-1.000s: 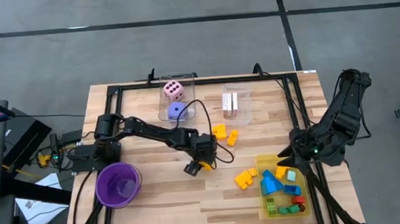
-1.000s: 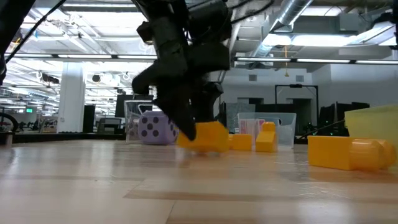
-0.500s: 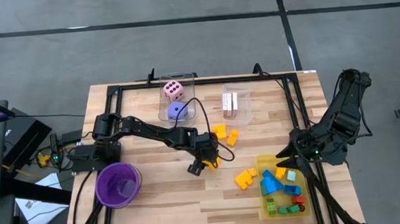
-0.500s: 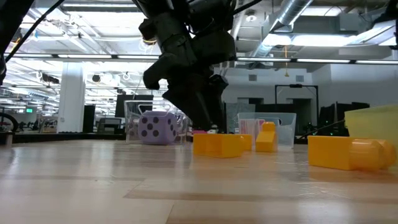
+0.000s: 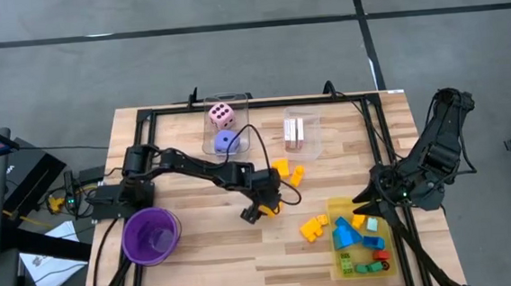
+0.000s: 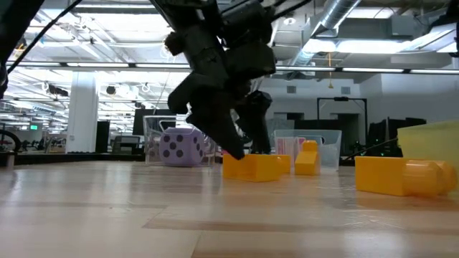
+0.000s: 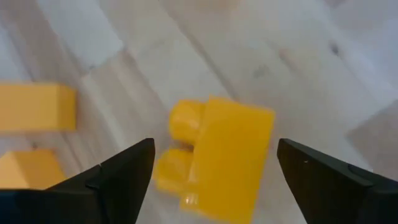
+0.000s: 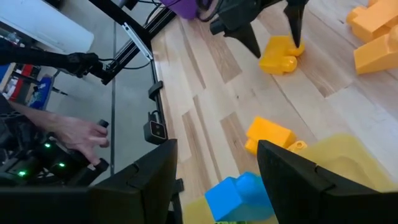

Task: Pick & Place Toys
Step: Put the yellow game piece into the bin

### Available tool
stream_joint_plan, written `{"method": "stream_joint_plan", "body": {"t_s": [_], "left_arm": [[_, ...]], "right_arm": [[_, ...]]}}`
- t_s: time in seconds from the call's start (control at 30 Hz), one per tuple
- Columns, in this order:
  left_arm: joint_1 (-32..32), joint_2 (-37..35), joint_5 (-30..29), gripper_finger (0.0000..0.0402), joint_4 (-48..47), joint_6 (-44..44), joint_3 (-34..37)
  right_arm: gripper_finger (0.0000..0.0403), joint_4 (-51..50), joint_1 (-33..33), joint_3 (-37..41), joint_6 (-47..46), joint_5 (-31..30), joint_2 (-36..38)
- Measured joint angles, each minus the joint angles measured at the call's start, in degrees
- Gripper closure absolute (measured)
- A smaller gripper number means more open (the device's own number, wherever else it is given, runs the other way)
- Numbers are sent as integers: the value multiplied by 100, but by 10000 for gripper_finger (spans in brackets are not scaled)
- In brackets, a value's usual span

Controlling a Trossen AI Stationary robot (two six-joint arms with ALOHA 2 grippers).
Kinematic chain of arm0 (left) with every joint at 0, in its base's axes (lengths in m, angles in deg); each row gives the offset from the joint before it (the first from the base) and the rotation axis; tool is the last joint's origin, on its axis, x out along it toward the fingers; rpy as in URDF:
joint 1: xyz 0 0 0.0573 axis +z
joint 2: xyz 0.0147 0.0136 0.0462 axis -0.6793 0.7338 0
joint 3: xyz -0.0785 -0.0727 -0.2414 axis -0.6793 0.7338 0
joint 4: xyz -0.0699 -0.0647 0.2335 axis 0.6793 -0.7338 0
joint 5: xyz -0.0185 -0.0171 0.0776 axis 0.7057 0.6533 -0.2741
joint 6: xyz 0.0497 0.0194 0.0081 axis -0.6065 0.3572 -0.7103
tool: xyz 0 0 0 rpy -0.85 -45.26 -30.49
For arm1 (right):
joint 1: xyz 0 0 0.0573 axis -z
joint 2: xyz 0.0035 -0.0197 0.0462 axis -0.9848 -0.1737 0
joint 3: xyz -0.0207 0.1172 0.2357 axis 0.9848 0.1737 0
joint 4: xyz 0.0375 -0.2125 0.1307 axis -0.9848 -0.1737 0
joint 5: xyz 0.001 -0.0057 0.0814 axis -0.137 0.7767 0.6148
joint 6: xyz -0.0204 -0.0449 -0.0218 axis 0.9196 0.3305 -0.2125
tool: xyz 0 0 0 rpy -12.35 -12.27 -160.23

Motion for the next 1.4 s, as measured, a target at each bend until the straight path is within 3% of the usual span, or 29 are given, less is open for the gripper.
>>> {"method": "stream_joint_plan", "body": {"t_s": [0.17,0.33,0.63,1.07,1.4], "left_arm": [[201,48,7,64,22,3,0],[364,48,431,64,7,10,-2],[268,310,638,65,136,298,-3],[272,459,581,100,453,1817,-4],[230,445,540,74,387,2509,-9]], "right_arm": [[188,10,1,2,-119,2,2],[188,-3,2,2,-117,2,2],[188,-7,0,0,-199,0,2],[188,-16,2,2,-299,-2,-9],[188,-38,2,2,-299,-2,-9]]}}
